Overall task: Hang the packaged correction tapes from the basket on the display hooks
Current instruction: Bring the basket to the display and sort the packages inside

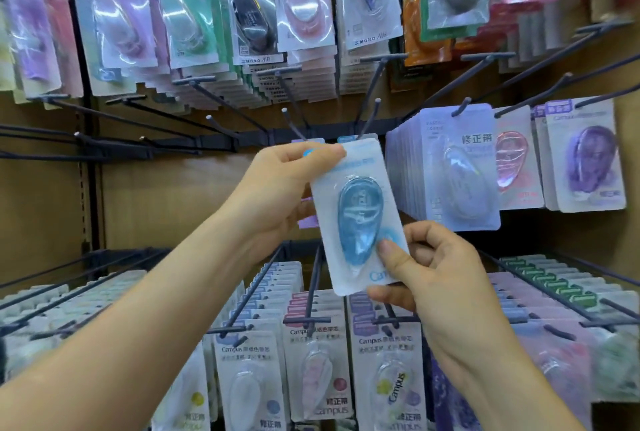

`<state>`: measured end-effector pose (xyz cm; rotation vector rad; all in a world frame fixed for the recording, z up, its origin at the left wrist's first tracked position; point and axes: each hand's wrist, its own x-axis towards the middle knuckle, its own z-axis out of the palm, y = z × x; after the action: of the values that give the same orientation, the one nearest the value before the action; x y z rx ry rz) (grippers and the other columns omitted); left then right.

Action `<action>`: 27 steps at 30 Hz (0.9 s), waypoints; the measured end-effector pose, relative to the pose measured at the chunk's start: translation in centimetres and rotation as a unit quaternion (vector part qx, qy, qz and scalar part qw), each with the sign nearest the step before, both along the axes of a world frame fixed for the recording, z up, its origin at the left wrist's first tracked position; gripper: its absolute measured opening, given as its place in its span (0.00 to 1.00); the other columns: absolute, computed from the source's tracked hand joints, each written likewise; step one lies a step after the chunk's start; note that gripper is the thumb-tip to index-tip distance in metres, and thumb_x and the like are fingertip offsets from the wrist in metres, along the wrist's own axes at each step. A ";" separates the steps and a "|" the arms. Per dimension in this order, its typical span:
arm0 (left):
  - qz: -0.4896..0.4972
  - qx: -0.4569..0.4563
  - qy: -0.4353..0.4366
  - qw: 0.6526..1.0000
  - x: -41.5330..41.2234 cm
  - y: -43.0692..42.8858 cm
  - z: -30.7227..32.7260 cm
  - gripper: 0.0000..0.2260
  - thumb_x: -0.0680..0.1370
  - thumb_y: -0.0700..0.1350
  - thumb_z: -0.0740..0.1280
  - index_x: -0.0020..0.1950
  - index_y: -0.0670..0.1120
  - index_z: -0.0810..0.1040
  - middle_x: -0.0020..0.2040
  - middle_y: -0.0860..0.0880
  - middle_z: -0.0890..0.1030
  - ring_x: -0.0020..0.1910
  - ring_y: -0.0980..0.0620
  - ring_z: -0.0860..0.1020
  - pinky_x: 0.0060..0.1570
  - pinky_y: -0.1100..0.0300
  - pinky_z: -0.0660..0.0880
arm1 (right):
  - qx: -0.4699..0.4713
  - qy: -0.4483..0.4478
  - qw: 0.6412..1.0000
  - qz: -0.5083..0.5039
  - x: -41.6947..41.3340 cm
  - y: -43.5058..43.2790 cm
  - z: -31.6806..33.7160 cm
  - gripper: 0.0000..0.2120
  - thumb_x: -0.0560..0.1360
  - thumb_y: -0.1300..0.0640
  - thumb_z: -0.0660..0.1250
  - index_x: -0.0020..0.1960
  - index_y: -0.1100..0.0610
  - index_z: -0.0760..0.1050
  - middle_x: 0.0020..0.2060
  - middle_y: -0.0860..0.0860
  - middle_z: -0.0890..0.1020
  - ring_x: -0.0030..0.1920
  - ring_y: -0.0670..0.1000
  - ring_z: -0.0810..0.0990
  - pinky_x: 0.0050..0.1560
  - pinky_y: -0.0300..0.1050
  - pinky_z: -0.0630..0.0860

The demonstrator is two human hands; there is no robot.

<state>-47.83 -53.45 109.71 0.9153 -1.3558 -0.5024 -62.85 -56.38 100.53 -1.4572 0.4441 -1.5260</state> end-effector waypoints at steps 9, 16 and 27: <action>0.051 -0.141 -0.031 0.988 -3.6 -1.4 3.7 0.05 0.77 0.42 0.71 0.42 0.43 0.82 0.39 0.44 0.83 0.39 0.48 0.80 0.45 0.52 0.80 | -0.056 -0.023 0.998 -0.034 0.0 0.3 2.2 0.09 0.82 0.56 0.62 0.44 0.59 0.71 0.29 0.57 0.84 0.26 0.53 0.82 0.22 0.39 0.74; 0.084 -0.145 -0.015 0.986 -3.9 -2.4 3.9 0.06 0.77 0.42 0.72 0.40 0.46 0.82 0.37 0.46 0.83 0.37 0.50 0.81 0.43 0.52 0.81 | -0.083 -0.017 0.995 -0.046 -0.1 0.9 2.7 0.09 0.82 0.56 0.61 0.45 0.57 0.71 0.27 0.56 0.82 0.23 0.52 0.79 0.21 0.37 0.70; 0.033 -0.026 -0.013 0.999 -4.4 -2.5 5.6 0.06 0.79 0.44 0.69 0.46 0.42 0.80 0.44 0.41 0.85 0.38 0.46 0.82 0.45 0.51 0.82 | -0.002 -0.067 0.997 0.029 0.2 1.1 3.0 0.09 0.83 0.57 0.60 0.46 0.60 0.71 0.26 0.57 0.81 0.23 0.52 0.78 0.21 0.36 0.69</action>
<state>-52.26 -55.92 115.27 0.9230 -1.3521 -0.4047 -62.69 -55.30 103.51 -1.3499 0.3149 -1.5676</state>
